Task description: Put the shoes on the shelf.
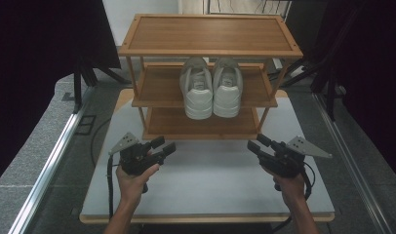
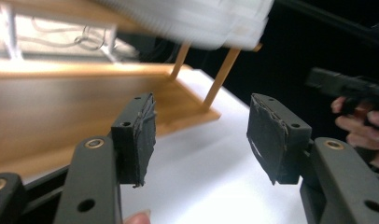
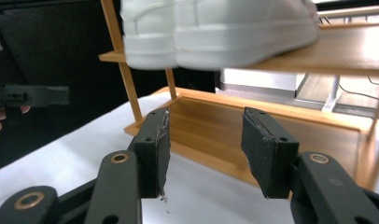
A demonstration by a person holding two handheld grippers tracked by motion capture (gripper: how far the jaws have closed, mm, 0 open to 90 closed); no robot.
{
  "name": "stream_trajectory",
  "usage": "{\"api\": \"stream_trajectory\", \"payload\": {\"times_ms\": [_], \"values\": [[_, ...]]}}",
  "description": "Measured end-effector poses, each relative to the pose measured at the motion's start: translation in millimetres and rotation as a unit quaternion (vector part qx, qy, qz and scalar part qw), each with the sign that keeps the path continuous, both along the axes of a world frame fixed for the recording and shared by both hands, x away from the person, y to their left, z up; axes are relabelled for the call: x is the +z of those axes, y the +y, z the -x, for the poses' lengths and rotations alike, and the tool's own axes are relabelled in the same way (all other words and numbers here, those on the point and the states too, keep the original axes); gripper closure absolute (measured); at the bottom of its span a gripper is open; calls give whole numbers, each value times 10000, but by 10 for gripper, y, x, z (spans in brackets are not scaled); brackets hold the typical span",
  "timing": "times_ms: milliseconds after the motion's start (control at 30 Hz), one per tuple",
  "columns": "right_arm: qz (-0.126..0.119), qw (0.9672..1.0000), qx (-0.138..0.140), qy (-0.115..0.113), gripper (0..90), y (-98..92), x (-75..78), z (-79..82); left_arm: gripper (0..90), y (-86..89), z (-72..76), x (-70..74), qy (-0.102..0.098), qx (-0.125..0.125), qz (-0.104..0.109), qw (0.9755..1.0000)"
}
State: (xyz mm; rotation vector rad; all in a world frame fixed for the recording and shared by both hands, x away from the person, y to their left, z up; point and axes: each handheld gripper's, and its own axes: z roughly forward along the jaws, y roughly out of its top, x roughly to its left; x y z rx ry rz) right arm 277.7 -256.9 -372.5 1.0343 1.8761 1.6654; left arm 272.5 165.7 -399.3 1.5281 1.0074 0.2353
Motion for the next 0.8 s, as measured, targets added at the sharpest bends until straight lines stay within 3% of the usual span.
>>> {"api": "stream_trajectory", "payload": {"times_ms": [100,200,433,800], "values": [[-10,9998,-164,103,516,-157,-153,42,418,79,49,-166,164,119,-109,9997],[-108,9994,-266,194,517,-284,-281,74,412,135,87,-219,197,87,-200,9996],[-86,9982,-423,418,515,-469,-491,107,406,293,162,-293,244,165,-136,9995],[-5,9979,-517,400,441,-465,-512,96,389,319,161,-281,253,203,-142,9994]]}}
